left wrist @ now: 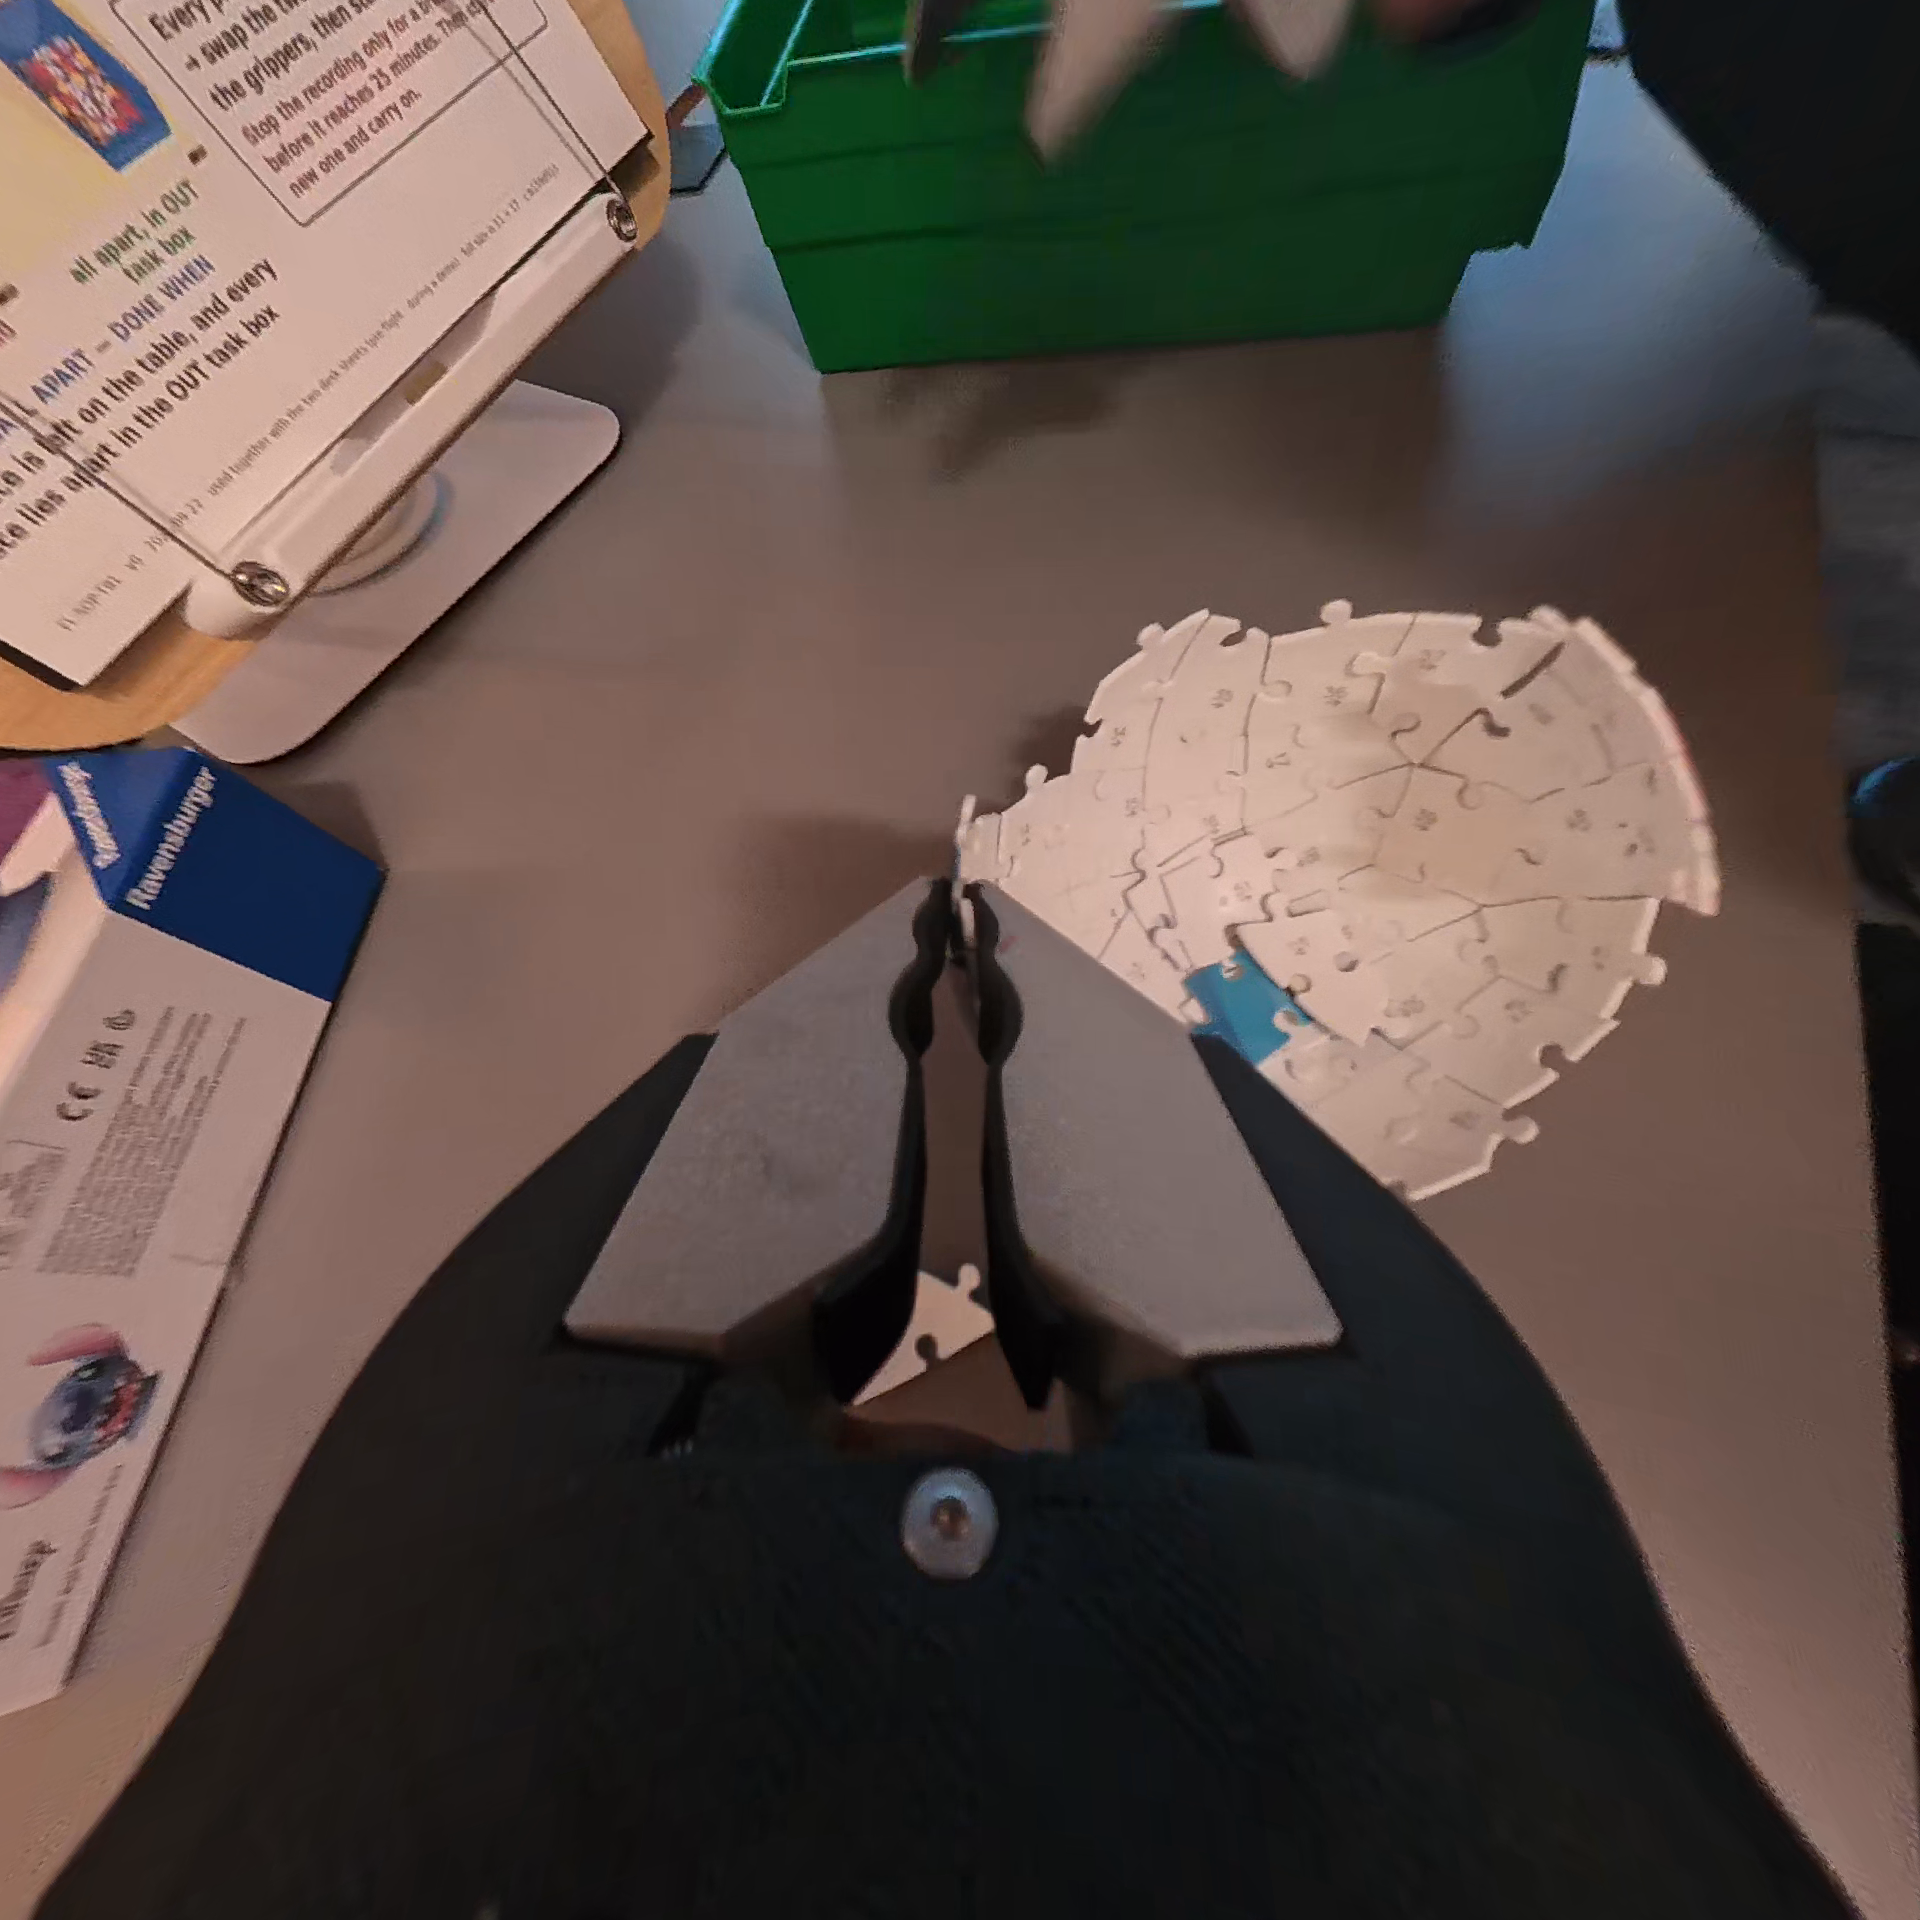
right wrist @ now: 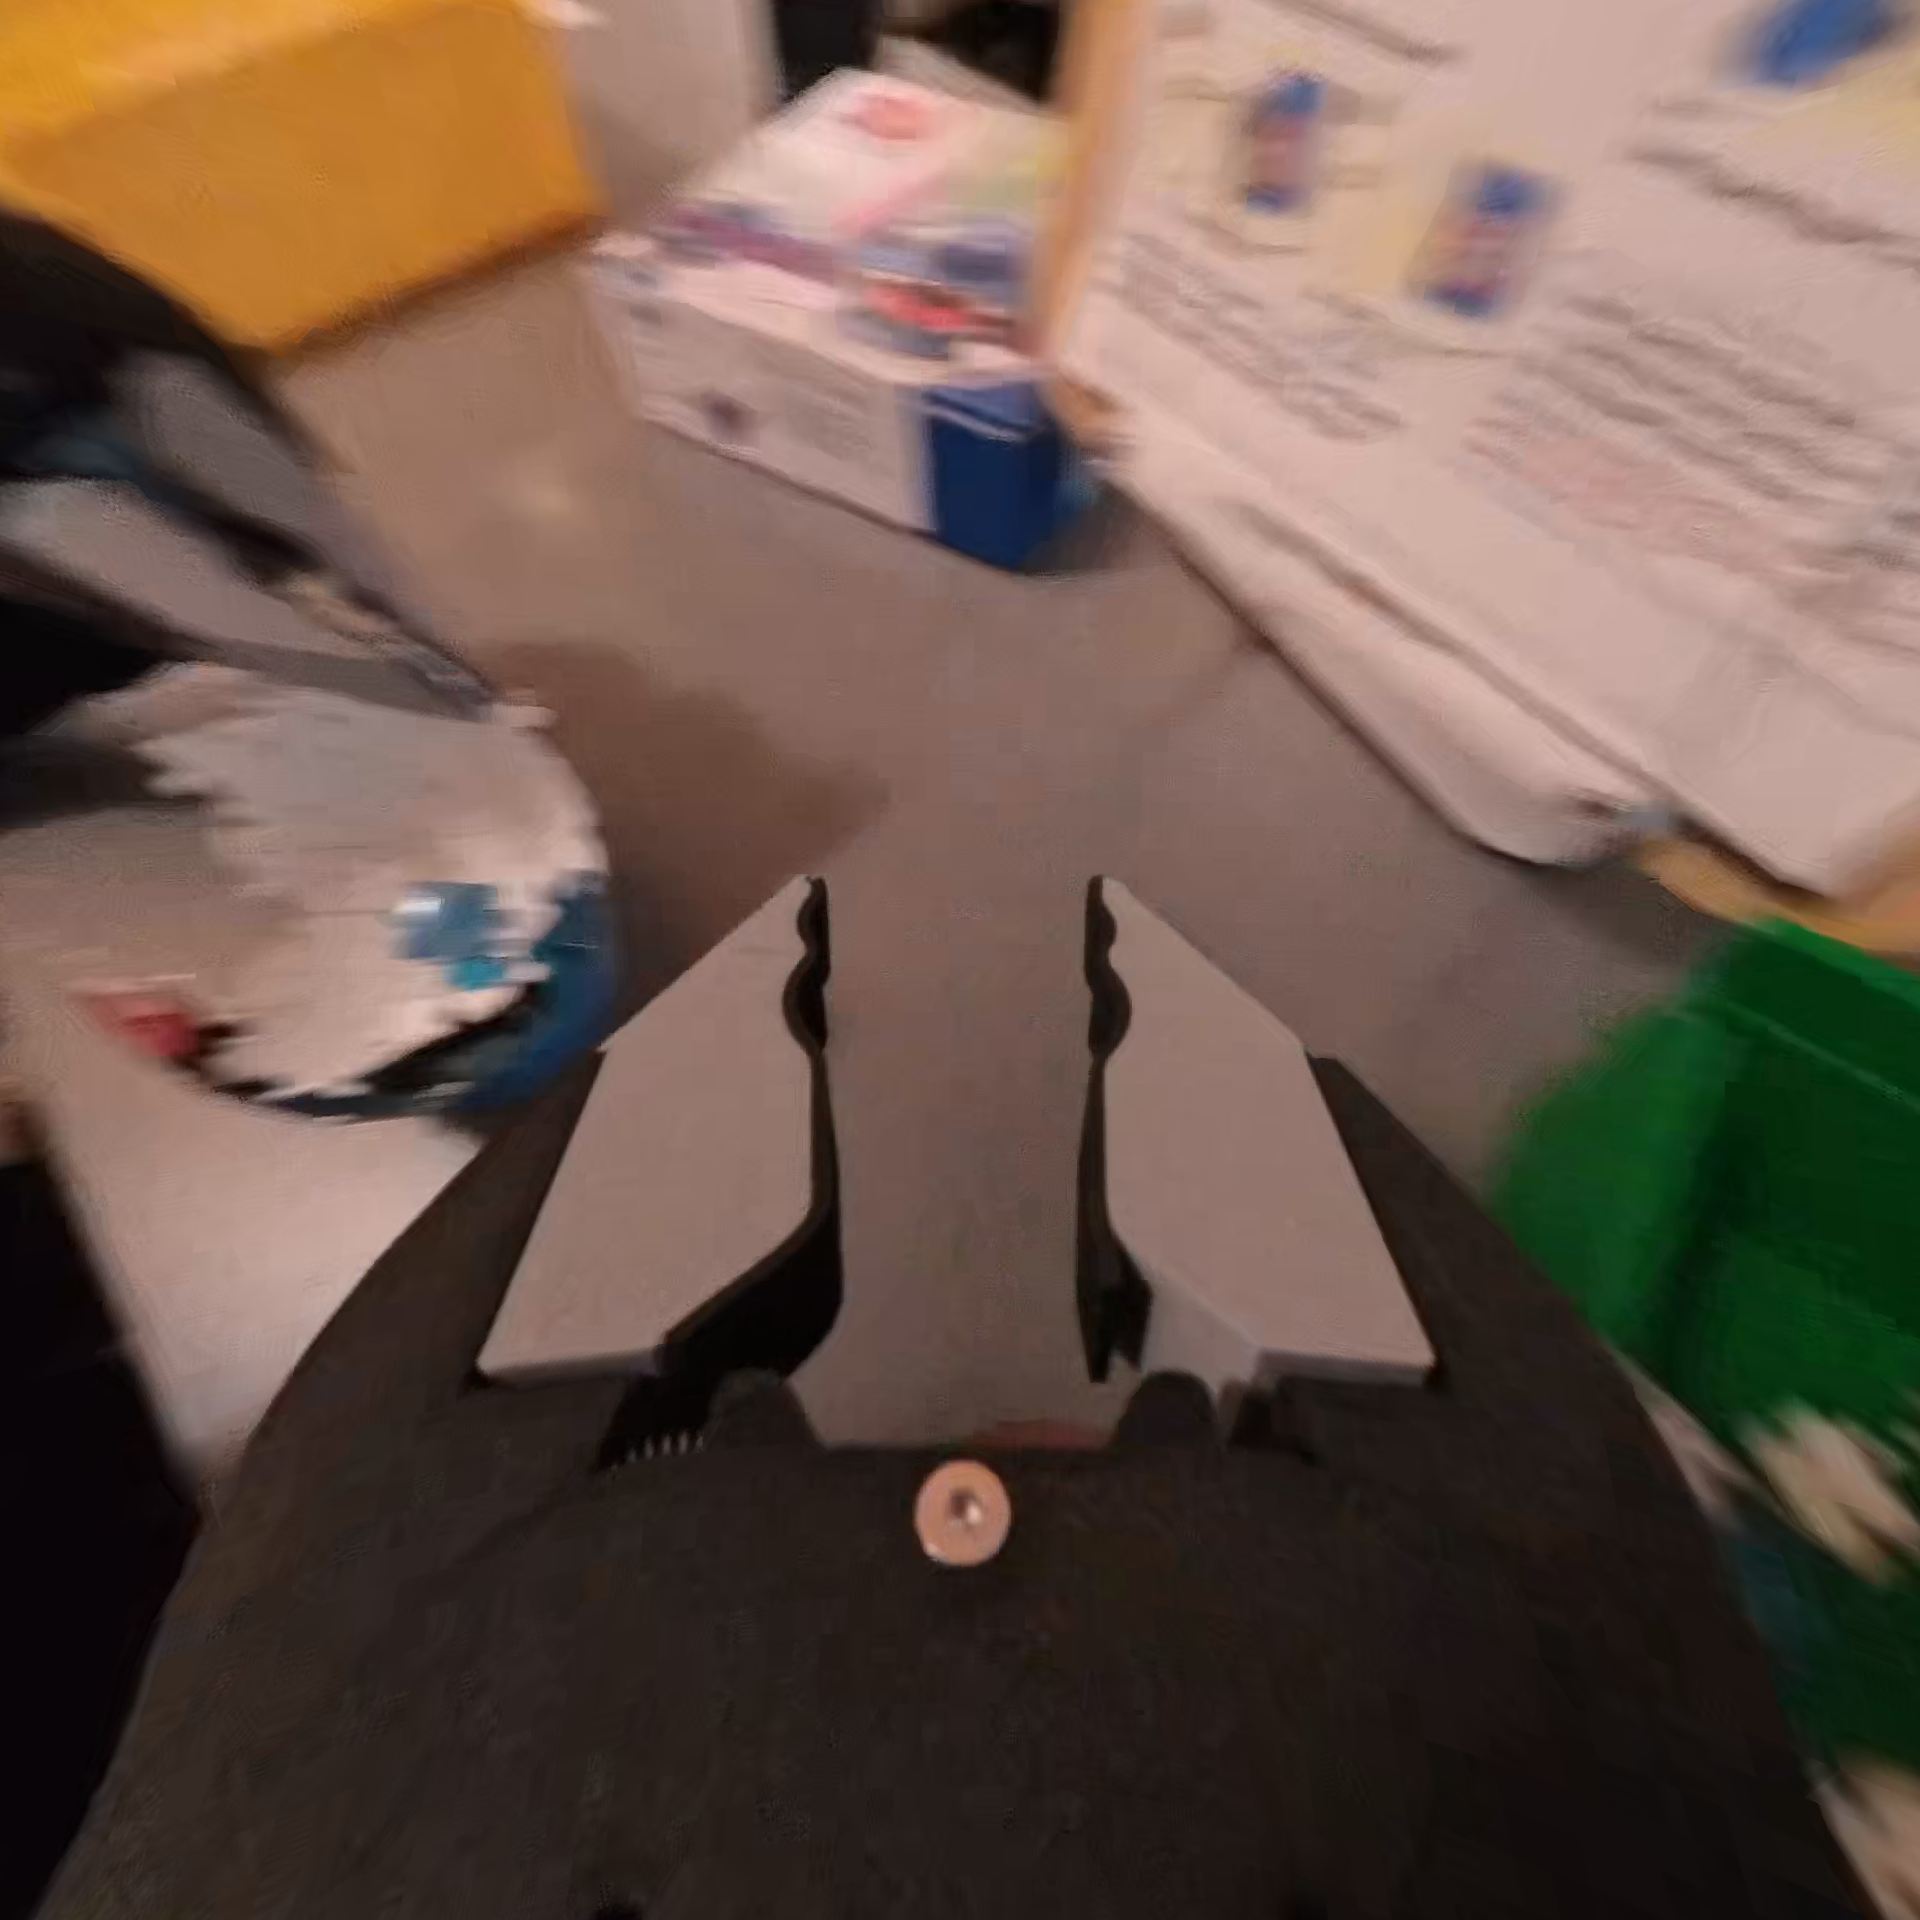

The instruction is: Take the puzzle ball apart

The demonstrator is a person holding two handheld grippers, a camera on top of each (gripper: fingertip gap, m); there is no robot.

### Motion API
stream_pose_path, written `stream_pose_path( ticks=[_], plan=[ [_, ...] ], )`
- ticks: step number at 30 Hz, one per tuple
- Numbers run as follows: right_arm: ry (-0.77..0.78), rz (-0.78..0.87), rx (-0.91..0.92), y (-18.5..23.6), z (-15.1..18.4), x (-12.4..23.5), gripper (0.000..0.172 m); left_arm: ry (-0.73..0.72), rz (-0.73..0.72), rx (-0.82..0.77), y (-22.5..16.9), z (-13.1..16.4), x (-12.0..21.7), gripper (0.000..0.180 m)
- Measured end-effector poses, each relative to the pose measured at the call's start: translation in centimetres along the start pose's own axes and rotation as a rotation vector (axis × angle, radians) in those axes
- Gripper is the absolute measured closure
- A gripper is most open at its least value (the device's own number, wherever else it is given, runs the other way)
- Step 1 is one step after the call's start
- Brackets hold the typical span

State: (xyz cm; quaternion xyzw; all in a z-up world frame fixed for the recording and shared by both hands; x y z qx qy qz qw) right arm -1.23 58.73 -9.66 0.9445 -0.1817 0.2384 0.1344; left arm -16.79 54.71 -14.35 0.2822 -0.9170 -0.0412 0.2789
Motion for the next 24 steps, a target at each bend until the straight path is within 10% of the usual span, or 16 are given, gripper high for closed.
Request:
stream_pose_path(
  ticks=[7,9,19,24],
  plan=[
    [0.200,-0.392,0.222,7.1,0.2,-11.9,0.129,-0.051,0.124,0.128,-0.5,-1.0,0.3,0.178],
    [0.191,-0.512,0.216,8.1,0.0,-12.4,0.159,-0.065,0.152,0.180,-0.1,-0.9,0.4,0.178],
    [0.131,-0.391,0.350,7.5,-0.2,-12.6,0.169,-0.275,0.571,0.841,1.7,-2.6,2.0,0.180],
    [0.106,-0.458,0.281,7.8,-0.2,-12.9,0.168,-0.165,0.317,0.519,1.9,-1.3,2.2,0.180]
  ],
)
Point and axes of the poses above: each gripper's, where its closed fingertips meet, x back along the fingers, z out of its underside, y = z × x across the jaws, the point moved 2 cm from there along x, back along the fingers, and after that the axes turned 11 degrees about -z, right-handed, at the moved point
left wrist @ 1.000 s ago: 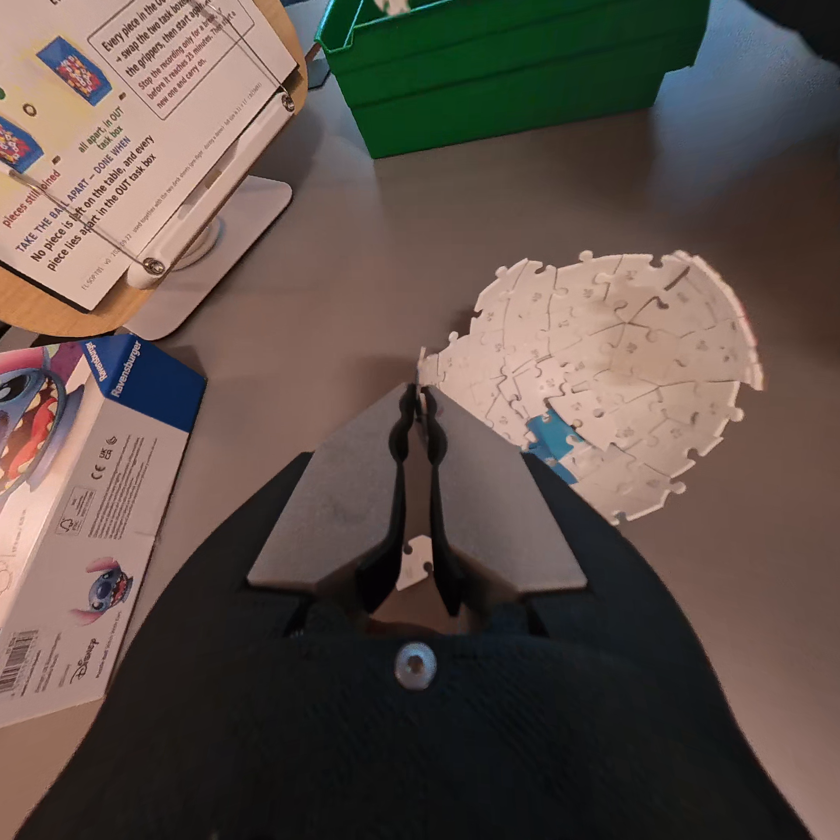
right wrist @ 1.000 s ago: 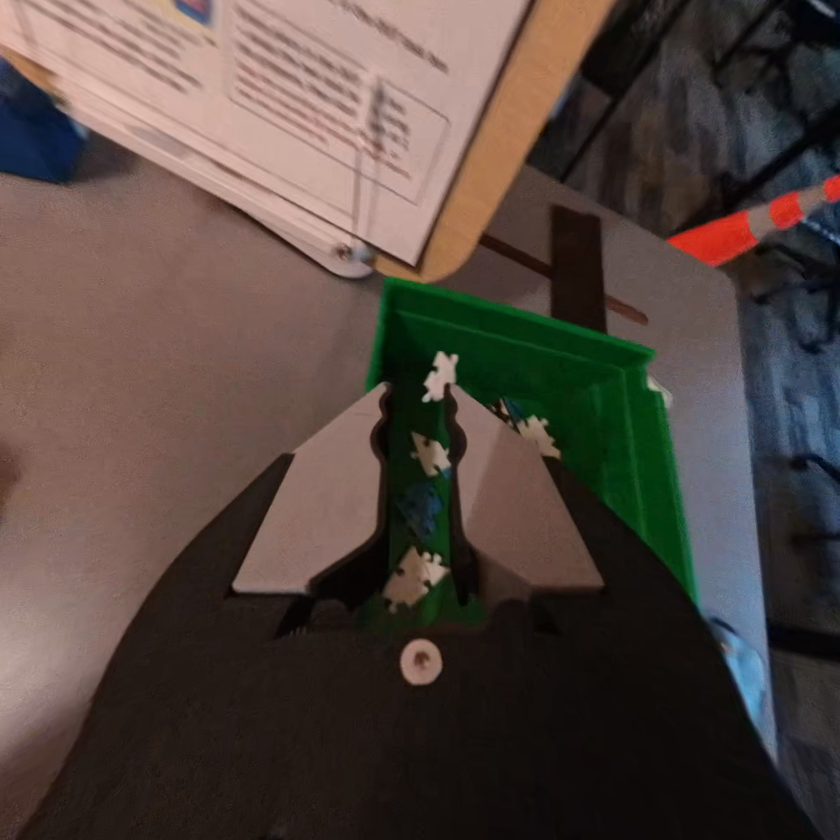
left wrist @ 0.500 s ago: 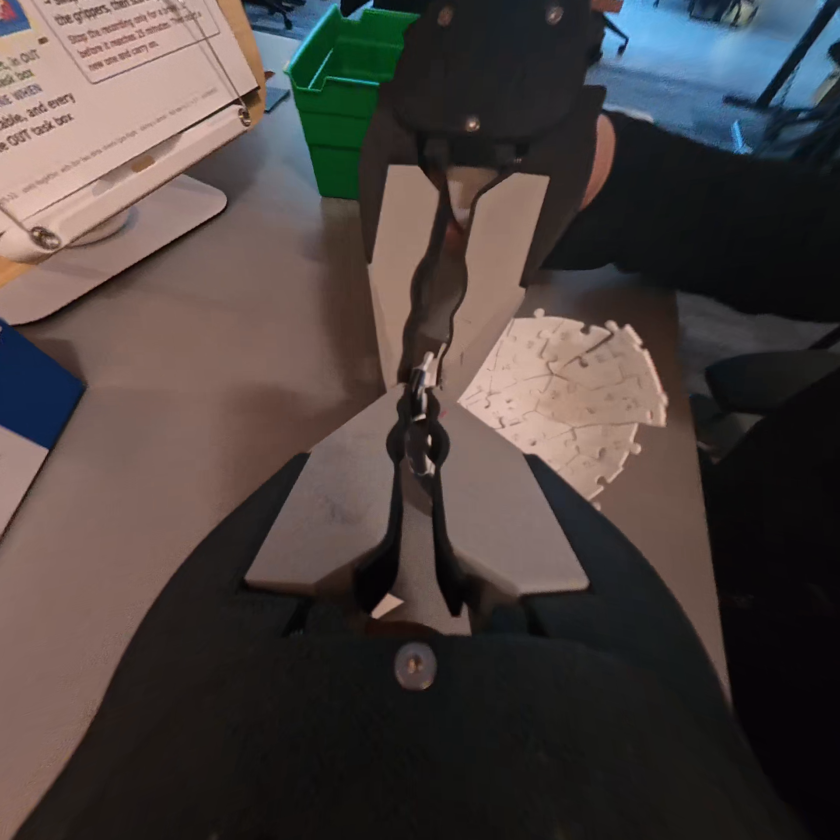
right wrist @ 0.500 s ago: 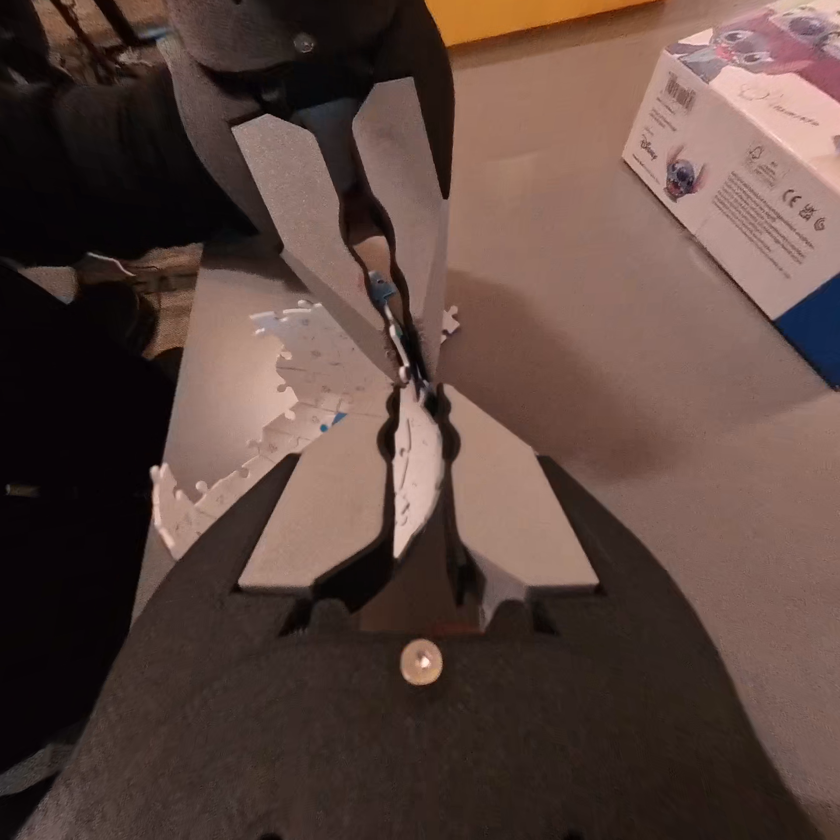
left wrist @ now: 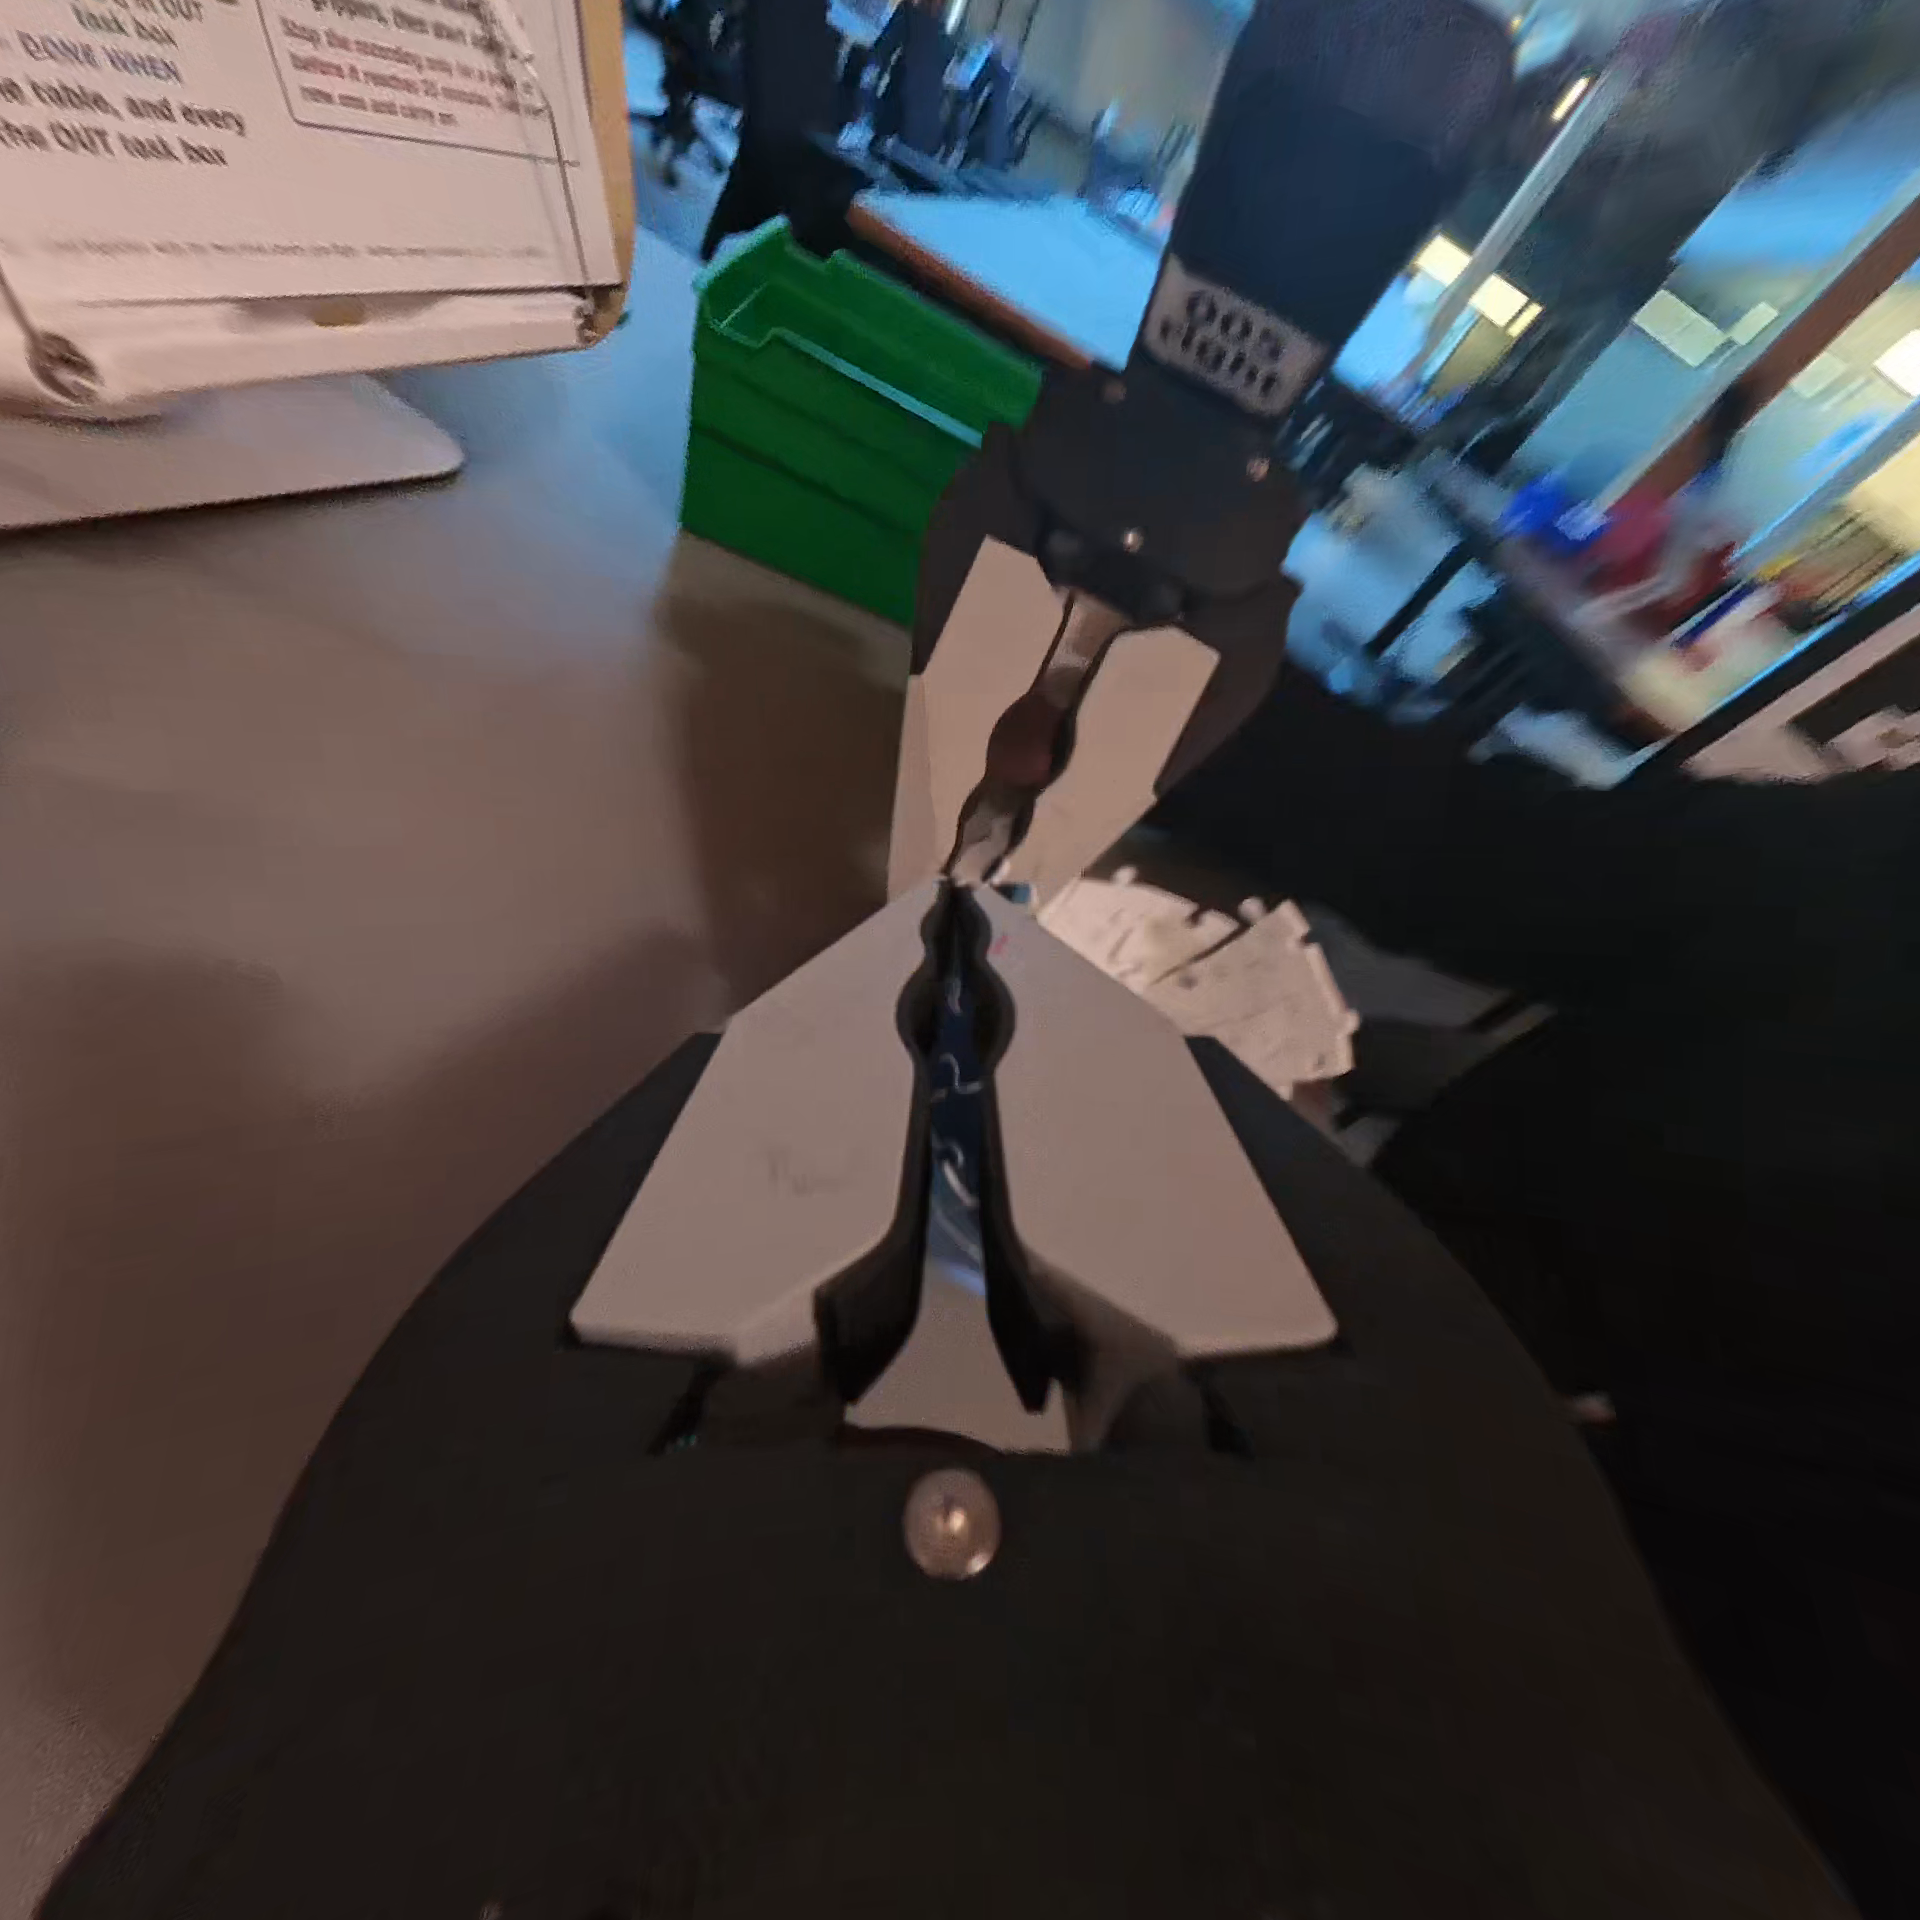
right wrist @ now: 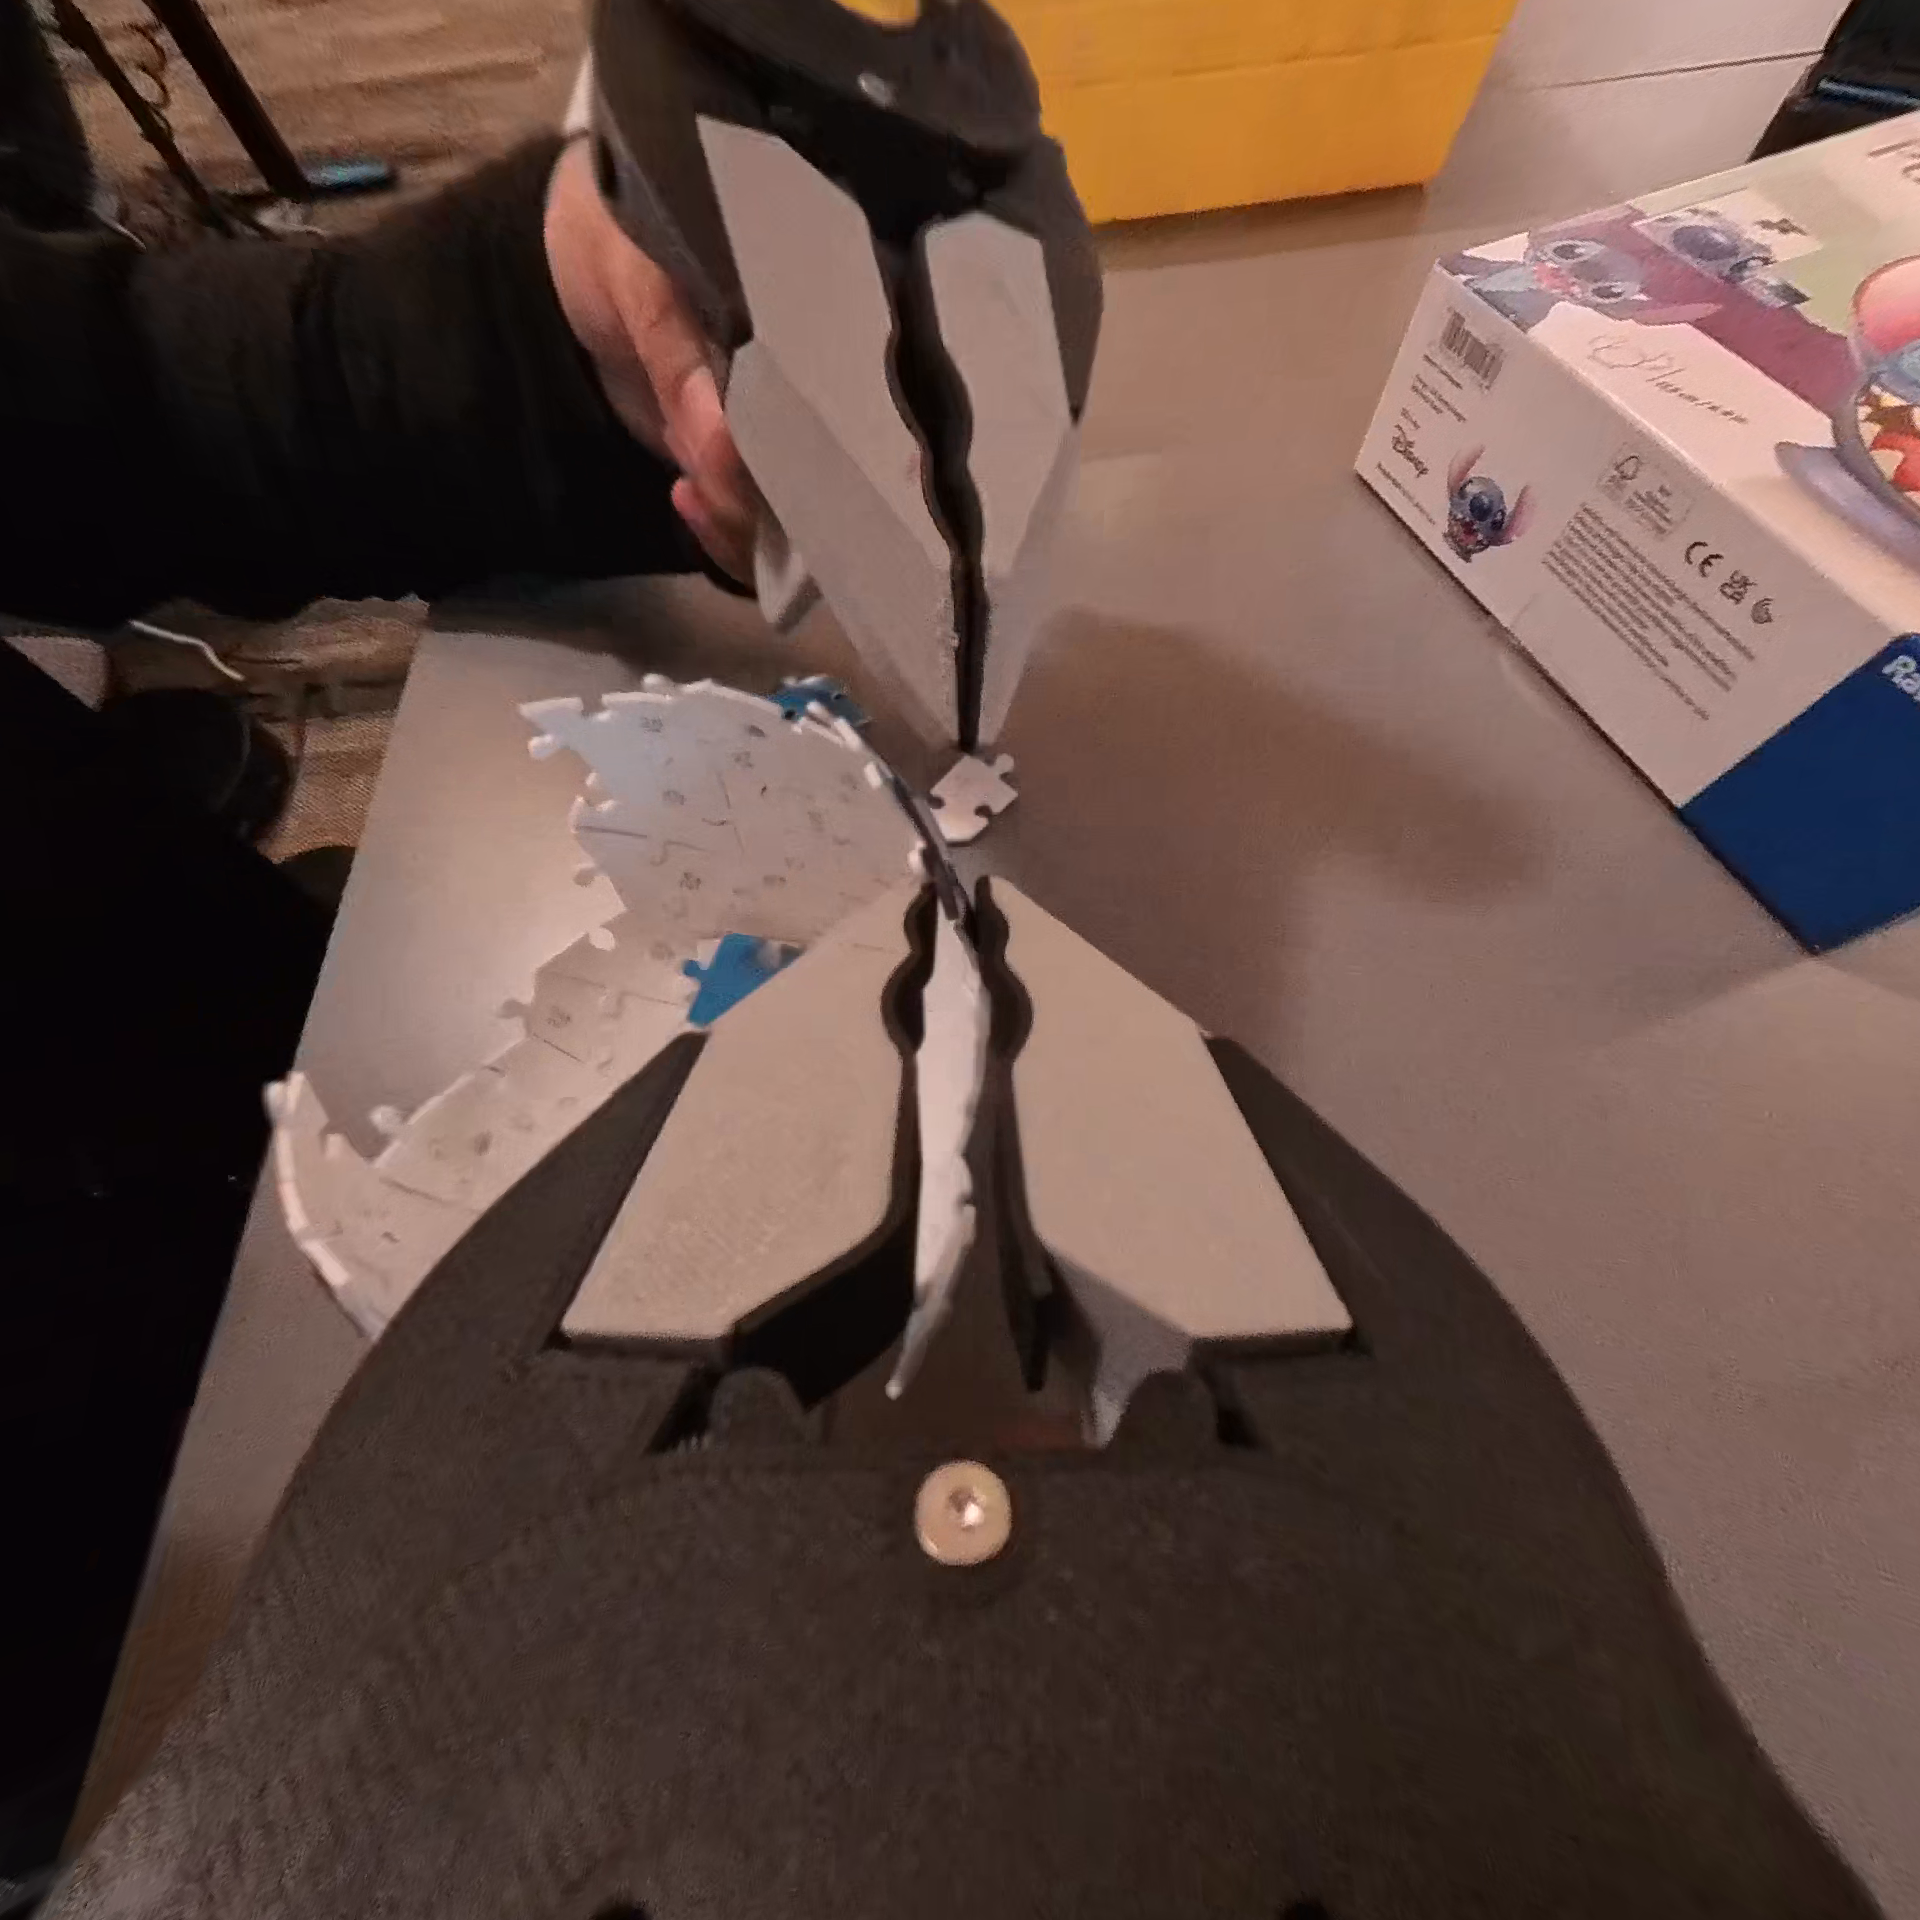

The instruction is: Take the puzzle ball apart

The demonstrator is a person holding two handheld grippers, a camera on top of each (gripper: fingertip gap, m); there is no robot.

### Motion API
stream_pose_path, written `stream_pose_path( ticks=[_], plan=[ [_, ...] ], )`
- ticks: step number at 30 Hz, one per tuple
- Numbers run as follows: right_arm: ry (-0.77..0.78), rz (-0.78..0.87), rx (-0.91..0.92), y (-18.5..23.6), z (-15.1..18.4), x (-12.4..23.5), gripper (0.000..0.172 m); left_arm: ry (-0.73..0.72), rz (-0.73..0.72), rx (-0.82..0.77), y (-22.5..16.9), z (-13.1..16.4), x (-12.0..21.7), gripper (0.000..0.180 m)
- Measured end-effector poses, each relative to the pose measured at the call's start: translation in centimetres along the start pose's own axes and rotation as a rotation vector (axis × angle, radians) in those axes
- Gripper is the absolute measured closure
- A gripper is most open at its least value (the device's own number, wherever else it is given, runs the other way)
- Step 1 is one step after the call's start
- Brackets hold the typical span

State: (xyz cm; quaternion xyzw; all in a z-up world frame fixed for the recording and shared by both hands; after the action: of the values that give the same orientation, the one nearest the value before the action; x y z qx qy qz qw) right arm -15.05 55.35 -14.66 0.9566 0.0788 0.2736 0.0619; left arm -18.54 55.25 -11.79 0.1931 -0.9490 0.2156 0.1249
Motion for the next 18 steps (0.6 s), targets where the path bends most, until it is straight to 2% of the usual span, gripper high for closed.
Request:
stream_pose_path(
  ticks=[1,3,4,5,7,9,10,11,12,13,16,18],
  plan=[
    [0.022,0.024,-0.004,-0.4,0.3,0.0,0.170,0.024,-0.044,-0.047,0.1,0.1,0.3,0.180],
    [0.026,0.039,-0.043,-0.7,0.7,0.1,0.170,0.062,-0.058,-0.076,-0.4,0.3,1.0,0.143],
    [0.012,0.020,-0.062,-0.6,0.6,0.0,0.171,0.110,-0.061,-0.098,-0.7,0.9,1.0,0.133],
    [-0.006,-0.005,-0.071,-0.2,0.5,0.0,0.170,0.160,-0.108,-0.149,-0.3,1.7,0.6,0.140],
    [-0.002,-0.004,-0.068,-0.2,0.6,0.0,0.170,0.241,-0.149,-0.246,0.1,3.3,-0.3,0.169],
    [0.000,-0.017,-0.073,-0.1,0.8,-0.2,0.170,0.249,-0.194,-0.281,0.6,3.5,-0.8,0.176],
    [-0.021,-0.034,-0.079,0.1,0.6,-0.3,0.168,0.255,-0.206,-0.302,0.8,3.6,-0.8,0.178],
    [-0.047,-0.055,-0.080,0.4,0.2,-0.3,0.156,0.256,-0.214,-0.319,0.7,3.7,-0.9,0.179],
    [-0.066,-0.075,-0.075,0.7,-0.2,-0.4,0.159,0.256,-0.219,-0.332,0.7,3.7,-0.9,0.179],
    [-0.072,-0.087,-0.069,0.8,-0.4,-0.4,0.172,0.257,-0.224,-0.351,0.6,3.7,-0.9,0.179],
    [-0.103,-0.149,-0.193,0.8,-0.6,-0.5,0.172,0.225,-0.244,-0.441,0.4,3.4,-0.9,0.180],
    [-0.155,-0.085,-0.268,-1.0,-0.4,0.6,0.172,0.219,-0.276,-0.426,1.0,3.4,-1.0,0.180]
  ],
)
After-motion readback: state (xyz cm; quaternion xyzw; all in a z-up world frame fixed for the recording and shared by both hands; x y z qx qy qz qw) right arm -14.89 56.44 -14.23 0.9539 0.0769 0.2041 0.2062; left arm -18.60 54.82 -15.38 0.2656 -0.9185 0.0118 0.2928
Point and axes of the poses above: each gripper's, where its closed fingertips meet, x back along the fingers, z out of its underside, y = z × x across the jaws, the point moved 2 cm from there along x, back along the fingers, and after that the axes turned 11 degrees about -z, right-handed, at the moved point
